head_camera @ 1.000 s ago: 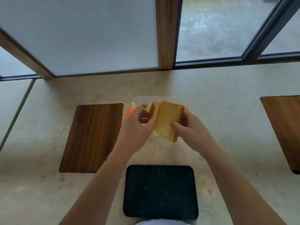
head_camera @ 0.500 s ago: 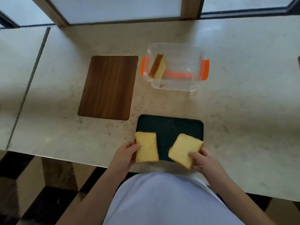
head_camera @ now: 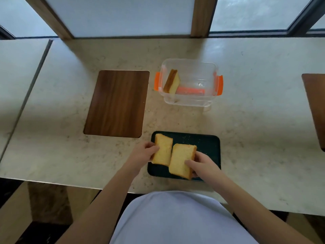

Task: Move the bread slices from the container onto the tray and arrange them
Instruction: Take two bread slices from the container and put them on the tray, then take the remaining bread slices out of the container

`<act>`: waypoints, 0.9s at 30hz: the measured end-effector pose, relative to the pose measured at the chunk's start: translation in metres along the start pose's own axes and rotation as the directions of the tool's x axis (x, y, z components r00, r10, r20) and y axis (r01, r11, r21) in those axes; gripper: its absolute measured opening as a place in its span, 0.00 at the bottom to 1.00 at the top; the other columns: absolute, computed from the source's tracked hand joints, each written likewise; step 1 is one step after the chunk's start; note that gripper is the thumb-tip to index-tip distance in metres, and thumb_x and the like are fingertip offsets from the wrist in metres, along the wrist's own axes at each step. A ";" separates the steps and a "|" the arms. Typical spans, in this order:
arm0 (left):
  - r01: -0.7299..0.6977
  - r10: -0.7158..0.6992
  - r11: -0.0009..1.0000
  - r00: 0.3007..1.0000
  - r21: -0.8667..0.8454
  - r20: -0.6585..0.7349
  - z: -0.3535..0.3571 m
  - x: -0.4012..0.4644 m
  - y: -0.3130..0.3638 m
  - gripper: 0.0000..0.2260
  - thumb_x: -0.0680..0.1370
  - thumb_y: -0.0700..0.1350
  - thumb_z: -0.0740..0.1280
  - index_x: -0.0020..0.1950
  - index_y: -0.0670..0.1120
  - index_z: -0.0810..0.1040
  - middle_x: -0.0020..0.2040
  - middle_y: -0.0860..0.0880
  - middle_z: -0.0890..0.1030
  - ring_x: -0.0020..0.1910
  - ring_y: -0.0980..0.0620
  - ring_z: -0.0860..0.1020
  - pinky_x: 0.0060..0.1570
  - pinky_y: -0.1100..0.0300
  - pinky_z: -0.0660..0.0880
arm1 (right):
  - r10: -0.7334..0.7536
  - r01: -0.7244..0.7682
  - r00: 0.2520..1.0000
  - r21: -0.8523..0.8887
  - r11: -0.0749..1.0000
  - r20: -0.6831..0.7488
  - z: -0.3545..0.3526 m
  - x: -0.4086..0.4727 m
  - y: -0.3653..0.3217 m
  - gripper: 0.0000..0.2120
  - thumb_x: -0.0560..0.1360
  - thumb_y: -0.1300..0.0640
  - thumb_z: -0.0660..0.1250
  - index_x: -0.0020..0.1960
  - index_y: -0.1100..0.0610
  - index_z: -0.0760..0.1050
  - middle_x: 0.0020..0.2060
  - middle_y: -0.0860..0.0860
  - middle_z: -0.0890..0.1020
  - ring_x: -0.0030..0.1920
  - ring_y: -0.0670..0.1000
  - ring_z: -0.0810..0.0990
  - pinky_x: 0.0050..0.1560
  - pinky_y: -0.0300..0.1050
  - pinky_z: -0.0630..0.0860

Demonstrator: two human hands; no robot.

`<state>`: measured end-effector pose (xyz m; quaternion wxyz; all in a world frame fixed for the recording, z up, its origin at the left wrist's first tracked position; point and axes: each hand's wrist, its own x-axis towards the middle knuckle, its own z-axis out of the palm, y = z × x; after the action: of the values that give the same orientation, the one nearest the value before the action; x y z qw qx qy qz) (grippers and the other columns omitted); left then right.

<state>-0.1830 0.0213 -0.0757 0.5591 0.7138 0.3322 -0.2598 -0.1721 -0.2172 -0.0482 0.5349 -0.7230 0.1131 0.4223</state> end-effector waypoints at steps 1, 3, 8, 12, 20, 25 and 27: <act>0.007 -0.007 1.000 1.000 0.025 0.001 0.000 0.003 -0.001 0.04 0.78 0.50 0.68 0.50 0.51 0.79 0.50 0.48 0.82 0.48 0.51 0.81 0.39 0.61 0.76 | 0.009 -0.009 1.000 -0.011 1.000 -0.020 0.002 0.002 0.000 0.07 0.79 0.56 0.66 0.54 0.45 0.74 0.53 0.49 0.82 0.52 0.50 0.83 0.47 0.47 0.83; 0.000 0.003 0.993 1.000 0.114 -0.029 0.000 0.007 -0.007 0.08 0.77 0.49 0.68 0.44 0.45 0.77 0.45 0.47 0.81 0.42 0.51 0.79 0.39 0.59 0.75 | 0.042 -0.043 0.998 -0.004 0.999 -0.044 0.005 0.008 -0.002 0.08 0.80 0.56 0.66 0.57 0.47 0.74 0.54 0.49 0.81 0.52 0.50 0.82 0.45 0.44 0.82; -0.089 0.150 0.909 0.981 0.407 -0.120 -0.010 0.005 -0.022 0.09 0.75 0.49 0.68 0.40 0.51 0.69 0.35 0.53 0.72 0.31 0.59 0.68 0.32 0.63 0.63 | 0.124 -0.119 0.991 0.095 0.988 -0.045 0.010 0.027 -0.008 0.12 0.80 0.55 0.66 0.63 0.49 0.73 0.55 0.50 0.82 0.53 0.51 0.84 0.47 0.45 0.83; -0.091 0.161 0.903 0.978 0.420 -0.132 -0.019 0.004 -0.028 0.04 0.76 0.51 0.66 0.48 0.51 0.76 0.43 0.55 0.78 0.42 0.58 0.76 0.36 0.64 0.67 | 0.197 -0.218 0.975 0.242 0.946 0.106 0.016 0.046 -0.010 0.12 0.78 0.55 0.68 0.62 0.51 0.76 0.52 0.54 0.86 0.49 0.52 0.87 0.48 0.47 0.84; -0.290 0.347 0.861 0.935 0.419 -0.066 -0.013 0.021 0.061 0.08 0.79 0.49 0.64 0.54 0.49 0.80 0.44 0.57 0.80 0.45 0.60 0.78 0.42 0.65 0.73 | 0.103 -0.157 0.983 -0.408 0.900 -0.151 -0.020 0.081 -0.039 0.08 0.77 0.50 0.68 0.53 0.52 0.79 0.45 0.50 0.84 0.45 0.49 0.83 0.47 0.46 0.83; -0.380 0.388 0.916 0.921 0.130 -0.043 -0.012 0.028 0.156 0.10 0.78 0.51 0.65 0.53 0.48 0.81 0.45 0.46 0.85 0.47 0.43 0.84 0.52 0.48 0.82 | -0.048 0.042 0.998 -0.153 0.987 -0.042 -0.049 0.085 -0.111 0.06 0.79 0.52 0.68 0.54 0.52 0.80 0.46 0.50 0.87 0.46 0.49 0.86 0.46 0.44 0.83; -0.412 0.423 0.904 0.900 0.111 -0.101 -0.010 0.034 0.190 0.08 0.78 0.50 0.64 0.48 0.50 0.82 0.42 0.45 0.84 0.42 0.45 0.83 0.48 0.51 0.81 | -0.155 0.149 0.986 -0.087 0.985 -0.065 -0.059 0.091 -0.144 0.07 0.79 0.52 0.69 0.54 0.53 0.81 0.45 0.50 0.87 0.44 0.49 0.87 0.42 0.41 0.81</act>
<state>-0.0159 0.0078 0.0206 0.5488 0.8066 0.1935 -0.1037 0.0016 -0.1840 -0.0132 0.5310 -0.7656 0.0593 0.3582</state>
